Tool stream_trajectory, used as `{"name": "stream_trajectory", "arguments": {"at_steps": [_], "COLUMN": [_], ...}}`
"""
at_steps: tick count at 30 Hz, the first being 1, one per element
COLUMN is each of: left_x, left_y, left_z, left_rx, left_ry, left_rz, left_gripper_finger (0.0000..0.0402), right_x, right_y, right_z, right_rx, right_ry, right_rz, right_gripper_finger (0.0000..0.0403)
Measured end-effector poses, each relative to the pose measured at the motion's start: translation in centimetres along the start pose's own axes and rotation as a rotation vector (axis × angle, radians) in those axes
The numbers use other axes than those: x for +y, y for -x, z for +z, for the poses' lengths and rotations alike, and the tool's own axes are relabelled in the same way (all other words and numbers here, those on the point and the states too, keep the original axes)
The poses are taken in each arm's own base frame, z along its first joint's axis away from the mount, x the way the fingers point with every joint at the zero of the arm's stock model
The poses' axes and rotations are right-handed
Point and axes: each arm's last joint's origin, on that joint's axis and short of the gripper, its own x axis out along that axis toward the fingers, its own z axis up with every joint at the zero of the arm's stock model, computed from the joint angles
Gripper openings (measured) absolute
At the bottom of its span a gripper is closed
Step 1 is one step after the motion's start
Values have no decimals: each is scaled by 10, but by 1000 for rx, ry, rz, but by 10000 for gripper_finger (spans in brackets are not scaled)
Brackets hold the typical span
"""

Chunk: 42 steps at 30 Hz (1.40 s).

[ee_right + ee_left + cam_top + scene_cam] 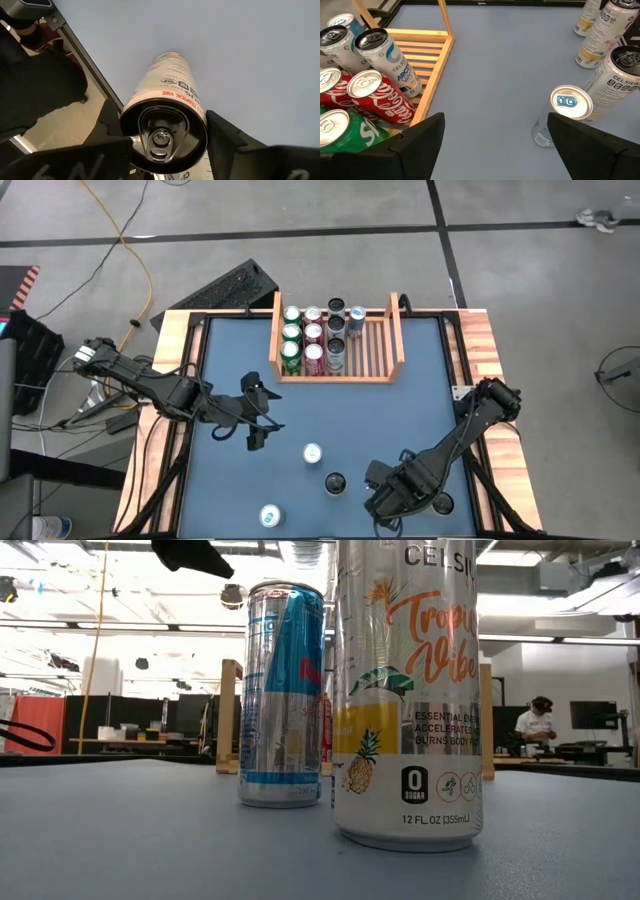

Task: Place canned beverage on shelf
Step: Put the bottom right white-yellow soda can on the shelf

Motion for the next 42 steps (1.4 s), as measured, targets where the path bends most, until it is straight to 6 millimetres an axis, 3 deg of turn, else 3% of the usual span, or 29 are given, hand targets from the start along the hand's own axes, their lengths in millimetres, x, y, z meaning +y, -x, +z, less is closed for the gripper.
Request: {"name": "stream_trajectory", "arguments": {"at_steps": [11, 21, 31, 36, 42], "left_x": [0, 0, 0, 0, 0], "left_y": [0, 0, 0, 0, 0], "left_z": [0, 0, -1, -1, -1], "left_rx": [3, 4, 5, 5, 5], "left_ry": [-2, -2, -14, -30, -49], "left_rz": [2, 2, 2, 2, 2], "left_gripper_finger": [341, 341, 341, 341, 341], "right_x": [-7, -41, -116, -168, -233], "right_y": [3, 28, 85, 109, 121], "right_z": [7, 31, 72, 100, 134], "right_rx": [-7, -64, -143, -182, -192], "right_ry": [102, 256, 410, 442, 467], "right_rz": [-32, -137, -176, -187, -237], "right_gripper_finger": [129, 128, 128, 128, 128]}}
